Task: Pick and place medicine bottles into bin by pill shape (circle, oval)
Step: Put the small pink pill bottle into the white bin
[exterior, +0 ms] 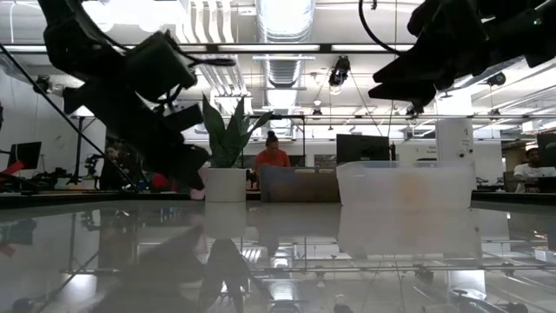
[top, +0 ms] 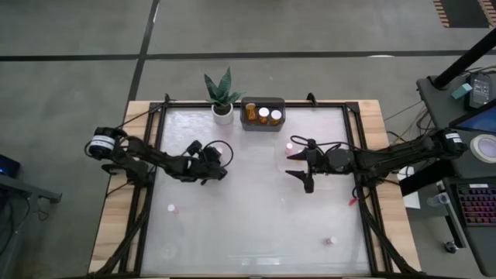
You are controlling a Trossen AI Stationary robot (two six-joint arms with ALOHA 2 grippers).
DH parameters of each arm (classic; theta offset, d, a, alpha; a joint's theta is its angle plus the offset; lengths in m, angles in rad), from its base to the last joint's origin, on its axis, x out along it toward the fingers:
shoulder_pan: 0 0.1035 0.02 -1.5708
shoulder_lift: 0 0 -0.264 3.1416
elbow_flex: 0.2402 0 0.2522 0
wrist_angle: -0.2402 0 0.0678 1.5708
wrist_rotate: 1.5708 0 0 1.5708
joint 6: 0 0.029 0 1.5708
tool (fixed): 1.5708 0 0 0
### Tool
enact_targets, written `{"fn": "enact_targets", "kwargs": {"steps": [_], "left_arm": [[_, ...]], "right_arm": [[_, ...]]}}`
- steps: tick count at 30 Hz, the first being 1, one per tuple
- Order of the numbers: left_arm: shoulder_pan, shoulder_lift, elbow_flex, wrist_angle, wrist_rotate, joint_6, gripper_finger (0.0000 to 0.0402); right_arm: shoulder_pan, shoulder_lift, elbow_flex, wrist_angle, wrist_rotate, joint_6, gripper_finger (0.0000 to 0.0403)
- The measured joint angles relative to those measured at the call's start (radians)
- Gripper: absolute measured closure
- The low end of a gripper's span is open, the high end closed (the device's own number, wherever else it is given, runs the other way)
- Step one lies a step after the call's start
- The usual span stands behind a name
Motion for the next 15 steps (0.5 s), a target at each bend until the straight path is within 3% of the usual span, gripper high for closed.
{"fn": "enact_targets", "kwargs": {"steps": [8,15], "left_arm": [[-0.055,-0.002,0.104,0.000,0.089,0.147,0.0335],[-0.067,-0.002,0.186,0.000,0.294,0.182,0.0335]], "right_arm": [[0.000,0.000,-0.036,0.051,0.000,0.031,0.0154],[0.007,0.000,-0.034,0.051,0.001,0.031,0.0159]]}}
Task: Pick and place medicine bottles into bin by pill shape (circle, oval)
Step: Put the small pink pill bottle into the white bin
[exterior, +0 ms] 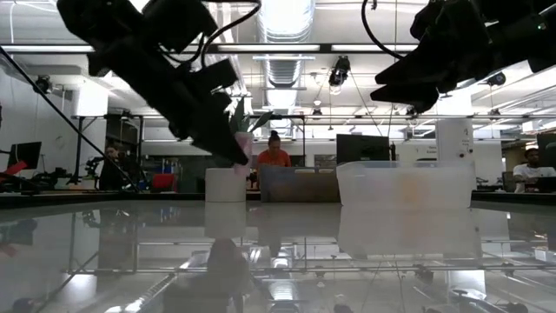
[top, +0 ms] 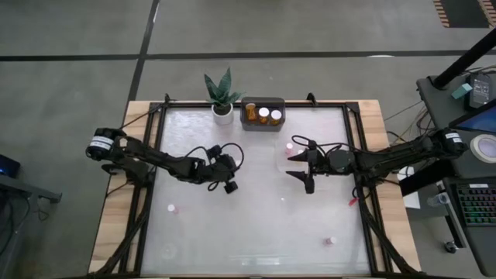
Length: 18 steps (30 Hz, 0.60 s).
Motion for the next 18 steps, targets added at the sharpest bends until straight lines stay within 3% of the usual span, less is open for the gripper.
{"fn": "enact_targets", "kwargs": {"steps": [5,10,18], "left_arm": [[-0.007,0.000,0.043,0.000,0.096,0.000,0.0336],[-0.017,0.000,0.072,0.001,0.098,0.000,0.0336],[-0.036,0.000,0.091,0.001,0.099,0.009,0.0336]], "right_arm": [[0.014,0.000,0.001,0.000,0.000,0.002,0.0170],[0.030,0.012,0.001,0.022,0.000,0.010,0.0177],[0.048,0.143,0.002,0.220,0.000,-0.028,0.0177]]}}
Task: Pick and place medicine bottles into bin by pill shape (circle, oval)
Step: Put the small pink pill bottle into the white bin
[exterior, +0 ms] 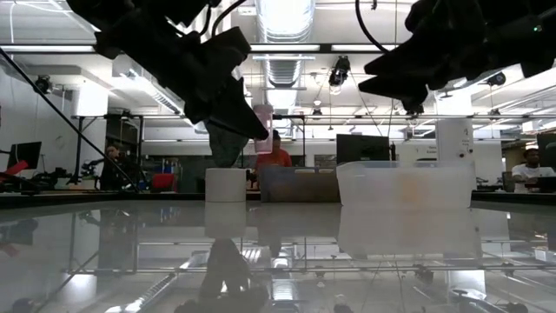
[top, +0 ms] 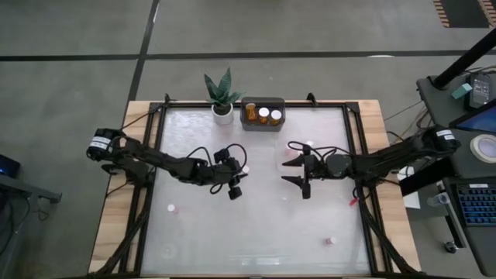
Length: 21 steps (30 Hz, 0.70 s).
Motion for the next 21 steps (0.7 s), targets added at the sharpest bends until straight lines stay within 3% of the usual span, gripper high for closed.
{"fn": "enact_targets", "kwargs": {"steps": [4,21], "left_arm": [[-0.006,0.000,0.000,0.000,0.000,0.000,0.0336],[-0.021,0.000,-0.002,0.000,0.001,-0.001,0.0336]], "right_arm": [[0.000,0.078,0.010,0.082,0.000,-0.017,0.0177],[0.000,0.346,0.264,0.085,0.000,-0.137,0.0177]]}}
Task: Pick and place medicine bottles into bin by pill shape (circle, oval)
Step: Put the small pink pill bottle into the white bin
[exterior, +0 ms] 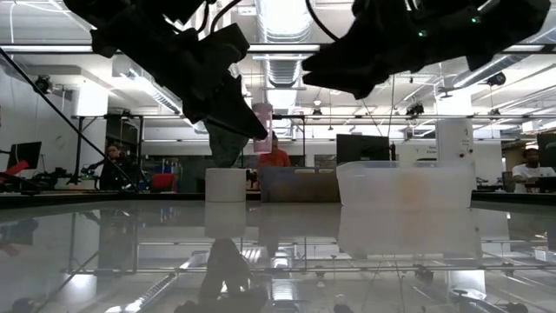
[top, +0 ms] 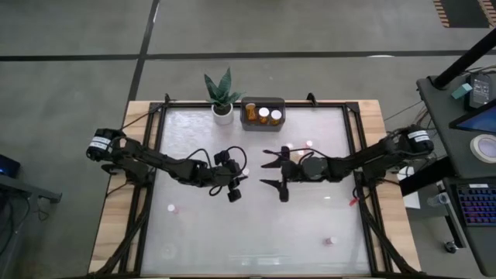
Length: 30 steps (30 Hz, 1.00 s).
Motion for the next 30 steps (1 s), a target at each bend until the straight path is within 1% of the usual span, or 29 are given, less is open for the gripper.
{"fn": "enact_targets", "kwargs": {"steps": [5,11,13,21,30], "left_arm": [[-0.005,0.000,0.000,0.000,0.000,0.000,0.0336],[-0.011,0.000,-0.001,0.000,-0.001,0.000,0.0336],[-0.011,0.000,-0.002,0.001,-0.001,0.000,0.0336],[-0.016,0.000,-0.002,0.010,-0.002,0.001,0.0336],[-0.018,0.000,-0.001,0.082,-0.002,0.026,0.0336]], "right_arm": [[0.000,0.048,0.054,-0.016,0.000,-0.001,0.0177],[0.000,0.069,0.115,-0.119,0.000,0.017,0.0177],[0.000,0.078,0.130,-0.127,0.000,0.024,0.0177],[-0.013,0.097,0.148,-0.134,0.000,0.053,0.0177],[-0.018,0.101,0.150,-0.136,0.000,0.054,0.0177]]}}
